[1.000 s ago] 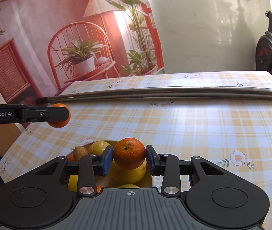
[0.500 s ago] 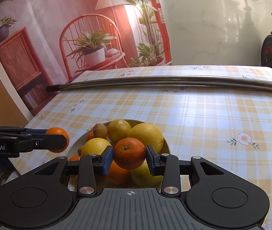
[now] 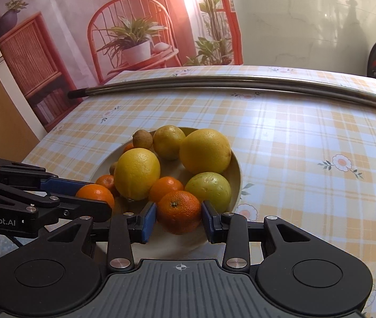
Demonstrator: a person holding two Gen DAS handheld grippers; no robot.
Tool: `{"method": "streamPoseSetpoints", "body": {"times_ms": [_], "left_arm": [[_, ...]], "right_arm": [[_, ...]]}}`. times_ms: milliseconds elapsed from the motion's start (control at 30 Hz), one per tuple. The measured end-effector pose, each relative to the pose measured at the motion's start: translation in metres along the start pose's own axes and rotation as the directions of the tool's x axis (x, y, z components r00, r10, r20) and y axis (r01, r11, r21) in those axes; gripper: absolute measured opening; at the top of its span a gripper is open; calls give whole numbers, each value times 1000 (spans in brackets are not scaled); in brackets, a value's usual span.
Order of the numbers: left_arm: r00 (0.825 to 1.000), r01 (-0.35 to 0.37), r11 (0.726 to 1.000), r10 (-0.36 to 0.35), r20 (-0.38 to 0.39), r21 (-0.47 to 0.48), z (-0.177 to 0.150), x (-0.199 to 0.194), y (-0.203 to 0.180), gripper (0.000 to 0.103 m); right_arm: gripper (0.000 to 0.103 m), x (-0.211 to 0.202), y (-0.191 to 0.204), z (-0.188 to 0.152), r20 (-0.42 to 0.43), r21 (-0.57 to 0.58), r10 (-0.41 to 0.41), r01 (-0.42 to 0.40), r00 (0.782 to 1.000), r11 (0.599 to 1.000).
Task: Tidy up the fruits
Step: 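Lower the tangerine and open the right tool while the left tool releases its tangerine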
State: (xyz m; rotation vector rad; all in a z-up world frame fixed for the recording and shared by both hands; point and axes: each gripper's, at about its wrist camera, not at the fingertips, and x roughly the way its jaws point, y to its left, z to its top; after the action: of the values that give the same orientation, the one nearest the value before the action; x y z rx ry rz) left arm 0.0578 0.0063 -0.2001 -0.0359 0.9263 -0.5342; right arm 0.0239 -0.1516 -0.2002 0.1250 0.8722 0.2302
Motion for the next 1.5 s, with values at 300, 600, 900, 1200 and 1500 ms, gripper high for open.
{"method": "streamPoseSetpoints", "body": {"times_ms": [300, 600, 900, 1200, 1500], "left_arm": [[999, 0, 1000, 0, -50, -3, -3, 18, 2, 40], [998, -6, 1000, 5, -69, -4, -4, 24, 2, 40], [998, -7, 1000, 6, -60, -12, -5, 22, 2, 40], [994, -100, 995, 100, 44, -6, -4, -2, -2, 41], [960, -237, 970, 243, 142, -52, 1, -24, 1, 51]], "right_arm": [[34, 8, -1, -5, -32, 6, 12, -12, 999, 1000], [34, 13, -3, -5, -47, 9, 14, -13, 999, 1000], [34, 13, -4, -4, -47, 9, 11, -11, 999, 1000], [35, 7, -3, -3, -21, -14, -20, 20, 1000, 1000], [41, -9, -1, 0, 54, -31, -72, 73, 996, 997]]}}
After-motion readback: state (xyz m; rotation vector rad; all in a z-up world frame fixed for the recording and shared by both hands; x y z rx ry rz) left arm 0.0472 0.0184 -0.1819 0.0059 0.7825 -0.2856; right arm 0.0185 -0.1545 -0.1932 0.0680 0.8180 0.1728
